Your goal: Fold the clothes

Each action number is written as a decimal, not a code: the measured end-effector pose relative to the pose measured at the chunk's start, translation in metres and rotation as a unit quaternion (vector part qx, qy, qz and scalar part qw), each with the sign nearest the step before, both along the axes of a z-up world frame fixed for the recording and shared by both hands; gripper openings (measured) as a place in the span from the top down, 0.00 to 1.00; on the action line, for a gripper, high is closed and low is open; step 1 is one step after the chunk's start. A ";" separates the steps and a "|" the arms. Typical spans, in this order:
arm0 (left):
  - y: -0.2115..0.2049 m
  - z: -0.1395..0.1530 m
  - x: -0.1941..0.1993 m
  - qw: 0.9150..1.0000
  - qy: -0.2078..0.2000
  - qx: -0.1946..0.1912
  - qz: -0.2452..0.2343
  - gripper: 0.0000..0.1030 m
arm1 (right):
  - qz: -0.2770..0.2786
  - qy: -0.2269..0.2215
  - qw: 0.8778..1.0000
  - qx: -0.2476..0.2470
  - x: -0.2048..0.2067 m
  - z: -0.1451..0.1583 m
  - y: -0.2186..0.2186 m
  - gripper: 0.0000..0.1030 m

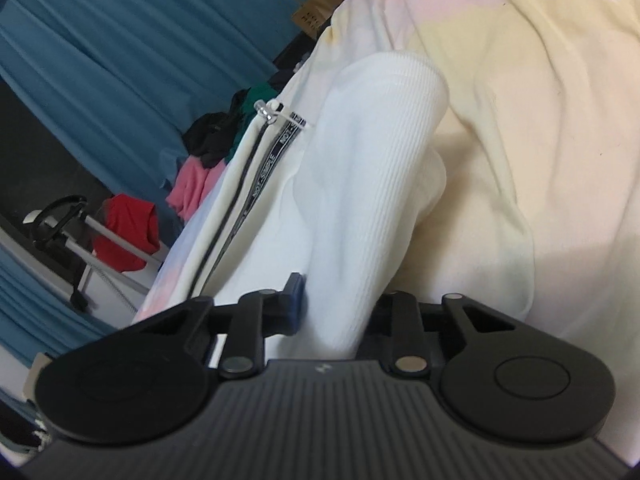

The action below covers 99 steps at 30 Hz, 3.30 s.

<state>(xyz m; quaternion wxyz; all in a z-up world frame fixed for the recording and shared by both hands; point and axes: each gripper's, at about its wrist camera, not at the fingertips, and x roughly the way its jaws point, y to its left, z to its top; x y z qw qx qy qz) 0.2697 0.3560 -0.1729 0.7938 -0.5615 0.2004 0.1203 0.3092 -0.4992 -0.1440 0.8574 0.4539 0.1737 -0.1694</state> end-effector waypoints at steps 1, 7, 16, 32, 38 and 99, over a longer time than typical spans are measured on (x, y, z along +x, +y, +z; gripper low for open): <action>0.003 -0.003 -0.002 1.000 -0.005 -0.010 0.005 0.83 | -0.004 -0.002 1.000 -0.002 -0.001 0.002 -0.002 0.79; -0.005 0.031 -0.038 0.999 -0.042 0.020 -0.001 0.88 | -0.031 -0.030 0.999 0.009 -0.021 0.024 -0.004 0.87; -0.009 0.083 -0.119 0.996 -0.071 0.059 -0.022 0.88 | -0.056 -0.037 0.996 0.058 -0.084 0.042 -0.011 0.88; 0.000 0.076 -0.268 0.992 0.100 0.072 -0.041 0.67 | -0.073 0.090 0.990 0.081 -0.136 0.024 -0.015 0.84; 0.007 0.066 -0.276 0.998 0.044 -0.024 -0.031 0.33 | -0.026 0.097 0.990 0.100 -0.132 0.014 -0.013 0.59; -0.302 0.059 -0.119 0.804 0.144 0.513 -0.265 0.15 | 0.014 -0.030 0.989 0.144 -0.118 0.005 -0.028 0.59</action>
